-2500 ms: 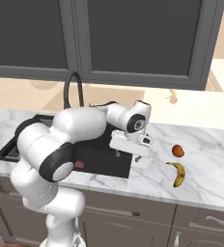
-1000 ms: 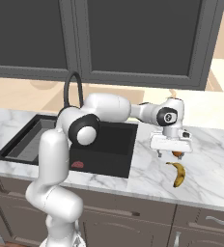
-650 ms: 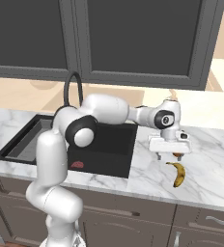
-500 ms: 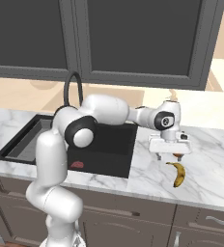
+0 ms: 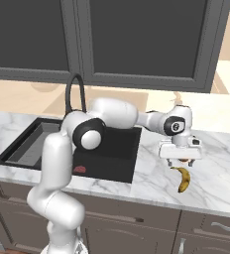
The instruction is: There is a mixed pile of frozen fruits and vegetables on the counter. Locate all the frozen vegetables and place the items in a bowl on the counter. Take all the frozen fruits and defrost them in a running sink.
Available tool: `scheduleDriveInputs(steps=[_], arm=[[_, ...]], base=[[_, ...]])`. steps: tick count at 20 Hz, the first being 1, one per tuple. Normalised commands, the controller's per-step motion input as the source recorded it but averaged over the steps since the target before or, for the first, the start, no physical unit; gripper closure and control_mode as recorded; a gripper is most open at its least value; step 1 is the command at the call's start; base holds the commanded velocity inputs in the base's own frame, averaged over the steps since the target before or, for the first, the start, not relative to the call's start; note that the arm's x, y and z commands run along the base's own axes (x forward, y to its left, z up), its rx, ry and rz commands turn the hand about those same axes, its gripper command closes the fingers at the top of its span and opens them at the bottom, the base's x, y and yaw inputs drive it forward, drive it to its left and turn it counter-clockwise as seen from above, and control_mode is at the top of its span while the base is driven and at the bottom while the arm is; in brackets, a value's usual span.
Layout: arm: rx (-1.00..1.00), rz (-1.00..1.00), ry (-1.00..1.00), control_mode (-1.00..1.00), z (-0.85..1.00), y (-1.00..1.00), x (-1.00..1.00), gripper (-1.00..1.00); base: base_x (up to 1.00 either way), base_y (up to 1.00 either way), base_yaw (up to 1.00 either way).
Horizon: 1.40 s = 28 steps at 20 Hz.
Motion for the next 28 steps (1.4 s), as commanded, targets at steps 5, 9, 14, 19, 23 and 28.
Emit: scheduleDriveInputs(steps=[5, 9, 14, 19, 23, 28], arm=[[0.00, 0.03, 0.00, -1.00, -0.12, -0.18, 0.00, -1.00], [0.00, 0.00, 0.00, -1.00, -0.27, -0.04, 0.00, -1.00], [0.00, 0.00, 0.00, -1.00, -0.31, 0.00, 0.00, -1.00], [0.00, 0.00, 0.00, -1.00, -0.29, -0.02, 0.01, -1.00], [0.00, 0.01, 0.02, -1.00, -0.26, -0.28, 0.19, -1.00], [0.00, 0.01, 0.01, -1.00, -0.14, -0.19, 0.13, -1.00]], base=[[0.00, 0.00, 0.00], [0.00, 0.00, 0.00], [0.00, 0.00, 0.00], [0.00, 0.00, 0.00], [0.00, 0.00, 0.00], [0.00, 0.00, 0.00]])
